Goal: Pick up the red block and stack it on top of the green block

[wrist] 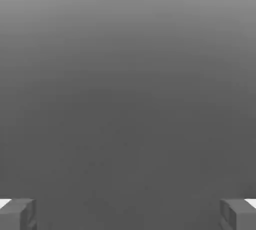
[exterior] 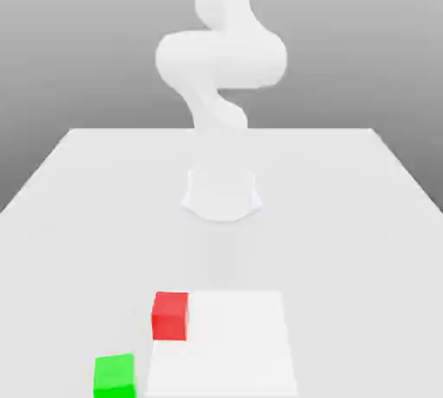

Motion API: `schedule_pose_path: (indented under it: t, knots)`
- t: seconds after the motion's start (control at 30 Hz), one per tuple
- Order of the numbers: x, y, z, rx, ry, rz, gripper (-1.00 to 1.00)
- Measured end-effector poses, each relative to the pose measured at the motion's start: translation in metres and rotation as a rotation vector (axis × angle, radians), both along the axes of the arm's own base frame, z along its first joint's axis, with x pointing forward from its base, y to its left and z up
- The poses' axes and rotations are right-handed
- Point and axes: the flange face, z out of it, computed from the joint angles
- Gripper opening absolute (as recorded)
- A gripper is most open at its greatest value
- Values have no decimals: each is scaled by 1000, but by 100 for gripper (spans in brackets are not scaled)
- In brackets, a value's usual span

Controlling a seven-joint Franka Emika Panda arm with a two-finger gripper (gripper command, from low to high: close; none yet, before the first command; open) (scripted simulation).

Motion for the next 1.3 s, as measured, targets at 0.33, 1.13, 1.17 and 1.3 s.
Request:
schedule_pose_path:
  t: [0.33,1.13,1.17,1.3]
  knots:
    - [66,-45,-240,-55,377,-41,0]
    - [4,-72,-515,48,715,-21,-100]
    - [5,-72,-508,49,714,-21,-100]
    - [5,-72,-470,49,714,-21,-100]
